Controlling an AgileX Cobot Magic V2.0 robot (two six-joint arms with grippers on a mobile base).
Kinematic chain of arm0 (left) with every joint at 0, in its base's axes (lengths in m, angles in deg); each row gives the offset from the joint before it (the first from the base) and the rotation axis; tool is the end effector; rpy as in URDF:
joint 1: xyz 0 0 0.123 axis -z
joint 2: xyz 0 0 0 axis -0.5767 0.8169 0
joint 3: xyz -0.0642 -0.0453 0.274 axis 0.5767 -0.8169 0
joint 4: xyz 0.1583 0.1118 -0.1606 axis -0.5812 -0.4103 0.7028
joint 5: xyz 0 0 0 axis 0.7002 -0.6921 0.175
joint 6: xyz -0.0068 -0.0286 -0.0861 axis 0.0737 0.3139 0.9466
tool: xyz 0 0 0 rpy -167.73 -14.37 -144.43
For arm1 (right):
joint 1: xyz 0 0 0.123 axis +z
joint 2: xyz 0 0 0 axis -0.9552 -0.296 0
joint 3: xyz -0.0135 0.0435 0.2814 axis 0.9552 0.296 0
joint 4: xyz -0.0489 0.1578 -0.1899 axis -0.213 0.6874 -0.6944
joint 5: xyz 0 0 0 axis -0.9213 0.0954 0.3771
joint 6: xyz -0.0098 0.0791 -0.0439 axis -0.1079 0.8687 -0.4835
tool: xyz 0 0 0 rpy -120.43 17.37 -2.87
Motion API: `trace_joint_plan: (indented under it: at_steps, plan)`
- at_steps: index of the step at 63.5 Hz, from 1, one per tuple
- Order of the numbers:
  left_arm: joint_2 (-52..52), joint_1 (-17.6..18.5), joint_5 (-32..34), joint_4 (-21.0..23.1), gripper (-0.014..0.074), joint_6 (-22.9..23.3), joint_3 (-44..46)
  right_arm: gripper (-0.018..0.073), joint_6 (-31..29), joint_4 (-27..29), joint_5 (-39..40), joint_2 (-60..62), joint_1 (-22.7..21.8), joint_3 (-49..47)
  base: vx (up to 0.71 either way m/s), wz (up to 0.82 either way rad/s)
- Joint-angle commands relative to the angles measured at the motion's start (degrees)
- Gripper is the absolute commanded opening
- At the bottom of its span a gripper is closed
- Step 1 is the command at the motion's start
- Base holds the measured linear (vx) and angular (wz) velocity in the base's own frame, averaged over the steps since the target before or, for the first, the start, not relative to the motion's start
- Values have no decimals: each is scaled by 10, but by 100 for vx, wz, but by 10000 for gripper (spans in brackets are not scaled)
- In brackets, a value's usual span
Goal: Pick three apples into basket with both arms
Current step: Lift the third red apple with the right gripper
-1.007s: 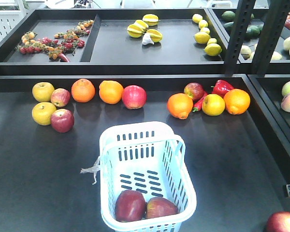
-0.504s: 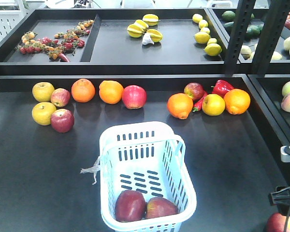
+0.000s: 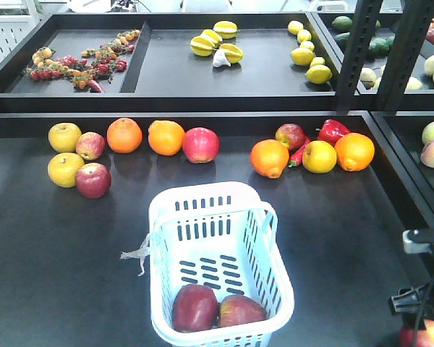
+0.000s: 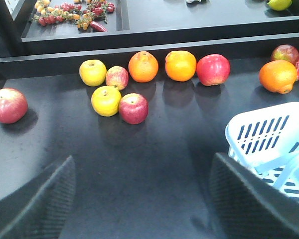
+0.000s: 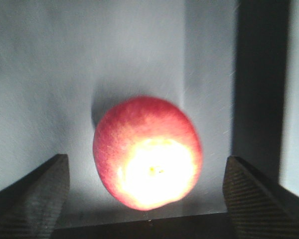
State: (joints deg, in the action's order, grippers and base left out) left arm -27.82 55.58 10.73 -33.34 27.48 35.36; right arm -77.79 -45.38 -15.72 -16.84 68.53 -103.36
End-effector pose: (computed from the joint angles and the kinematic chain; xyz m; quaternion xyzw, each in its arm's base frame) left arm 0.1110 -0.0169 0.3856 0.0289 0.8591 -0.0173 0.5108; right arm 0.2291 -0.0289 0.1398 -0.0018 0.9952 -0.0703 0.0680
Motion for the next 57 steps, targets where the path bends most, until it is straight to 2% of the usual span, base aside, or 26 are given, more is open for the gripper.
trace_joint_plan:
  at_steps: [1,32,57]
  plan:
    - [0,1,33,-9,544,5,17,595,-3,-10,18,-7,-4,-14,0,0]
    - [0,1,33,-9,544,5,17,595,-3,-12,81,-98,-4,-14,0,0]
    - [0,1,33,-9,544,5,17,582,0,-10,83,-157,-4,-14,0,0]
